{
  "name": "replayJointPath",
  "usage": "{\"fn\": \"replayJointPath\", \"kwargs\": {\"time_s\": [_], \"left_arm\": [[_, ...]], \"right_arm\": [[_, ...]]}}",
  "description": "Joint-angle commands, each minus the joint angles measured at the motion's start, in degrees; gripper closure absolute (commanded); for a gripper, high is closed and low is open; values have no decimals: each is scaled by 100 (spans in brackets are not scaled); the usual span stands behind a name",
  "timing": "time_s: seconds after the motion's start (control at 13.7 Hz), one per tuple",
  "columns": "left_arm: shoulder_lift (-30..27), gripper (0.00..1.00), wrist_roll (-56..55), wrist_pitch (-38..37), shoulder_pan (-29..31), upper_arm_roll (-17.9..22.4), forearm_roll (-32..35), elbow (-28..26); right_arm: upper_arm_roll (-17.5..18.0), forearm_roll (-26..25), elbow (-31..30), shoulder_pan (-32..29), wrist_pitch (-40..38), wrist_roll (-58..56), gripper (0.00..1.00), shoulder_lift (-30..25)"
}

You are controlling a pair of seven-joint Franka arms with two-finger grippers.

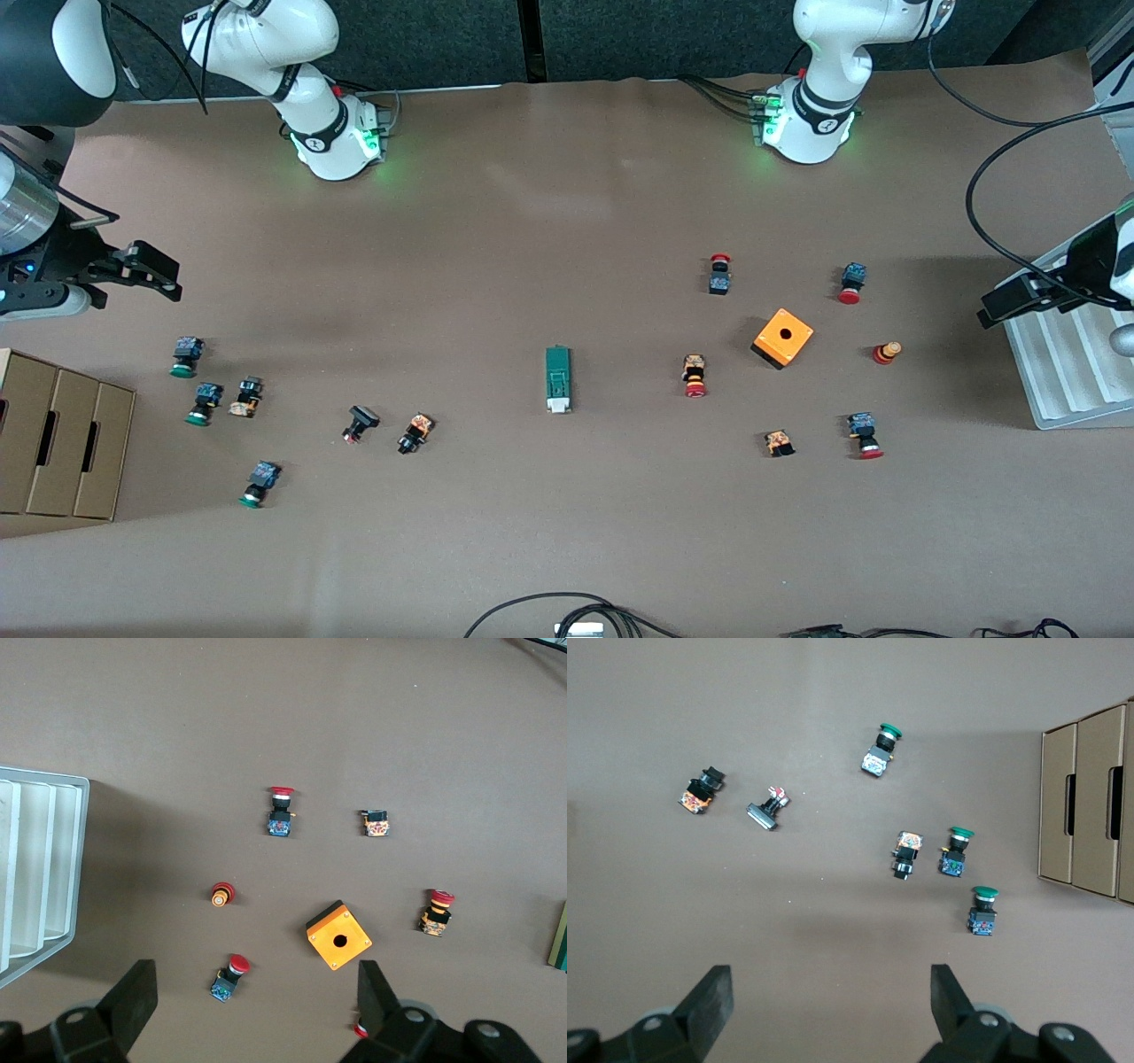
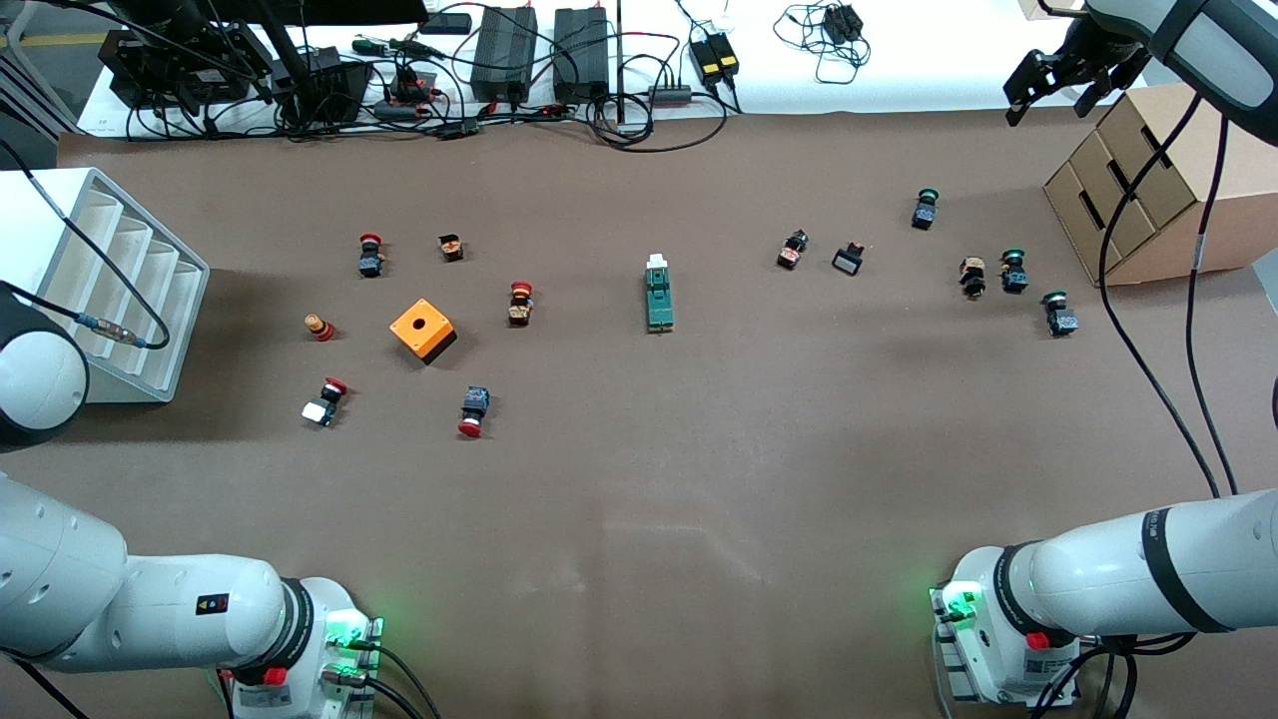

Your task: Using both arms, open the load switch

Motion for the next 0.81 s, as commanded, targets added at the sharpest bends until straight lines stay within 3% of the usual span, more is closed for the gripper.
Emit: {"fn": "replayJointPath", "kwargs": {"time_s": [0.0, 0.73], "left_arm": [[-93, 0, 80, -18, 35, -46, 14, -40], [-67, 0, 54, 0, 35, -46, 22, -13]], "right_arm": [[38, 40, 58, 44, -6, 4, 1, -34], [29, 40, 84, 35, -76, -48, 1, -9]]}}
